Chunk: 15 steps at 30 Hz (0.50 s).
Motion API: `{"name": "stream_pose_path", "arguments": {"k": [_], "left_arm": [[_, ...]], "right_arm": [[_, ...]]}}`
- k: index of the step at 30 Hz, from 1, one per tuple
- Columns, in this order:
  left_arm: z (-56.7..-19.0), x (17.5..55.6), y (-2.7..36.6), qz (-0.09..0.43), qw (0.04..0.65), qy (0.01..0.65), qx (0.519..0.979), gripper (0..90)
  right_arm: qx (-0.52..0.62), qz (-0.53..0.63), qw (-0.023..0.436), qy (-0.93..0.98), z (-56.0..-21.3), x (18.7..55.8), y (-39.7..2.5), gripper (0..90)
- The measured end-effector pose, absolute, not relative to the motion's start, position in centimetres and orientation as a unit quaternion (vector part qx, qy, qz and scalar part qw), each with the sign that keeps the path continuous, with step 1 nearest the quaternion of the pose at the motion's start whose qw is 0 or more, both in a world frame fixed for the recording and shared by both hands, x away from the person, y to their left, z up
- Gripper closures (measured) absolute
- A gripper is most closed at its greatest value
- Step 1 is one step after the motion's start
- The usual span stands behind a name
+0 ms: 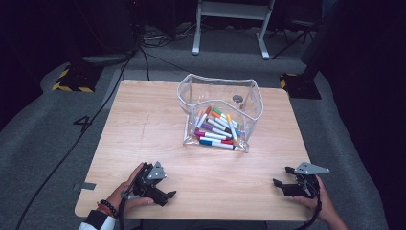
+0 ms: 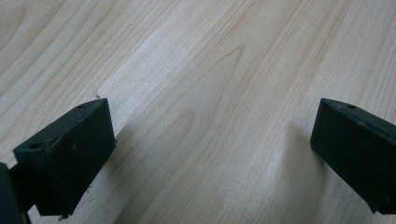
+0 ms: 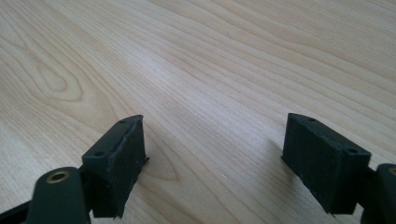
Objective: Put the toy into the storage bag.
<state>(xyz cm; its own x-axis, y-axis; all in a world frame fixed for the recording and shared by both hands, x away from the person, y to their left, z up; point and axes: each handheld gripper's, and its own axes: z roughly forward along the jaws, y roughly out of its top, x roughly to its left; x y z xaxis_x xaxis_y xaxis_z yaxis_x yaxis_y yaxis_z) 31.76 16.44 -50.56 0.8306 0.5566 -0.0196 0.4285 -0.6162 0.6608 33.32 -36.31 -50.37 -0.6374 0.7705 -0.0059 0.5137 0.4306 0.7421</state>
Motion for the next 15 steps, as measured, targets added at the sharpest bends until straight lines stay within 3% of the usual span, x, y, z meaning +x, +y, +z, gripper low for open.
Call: {"name": "stream_pose_path", "arguments": {"k": [15], "left_arm": [[-50.56,31.76,16.45,0.094,0.340,0.275,0.894,0.1]], "right_arm": [[0.396,0.364,0.179,0.824,-50.37,33.34,-36.18,21.3]]}}
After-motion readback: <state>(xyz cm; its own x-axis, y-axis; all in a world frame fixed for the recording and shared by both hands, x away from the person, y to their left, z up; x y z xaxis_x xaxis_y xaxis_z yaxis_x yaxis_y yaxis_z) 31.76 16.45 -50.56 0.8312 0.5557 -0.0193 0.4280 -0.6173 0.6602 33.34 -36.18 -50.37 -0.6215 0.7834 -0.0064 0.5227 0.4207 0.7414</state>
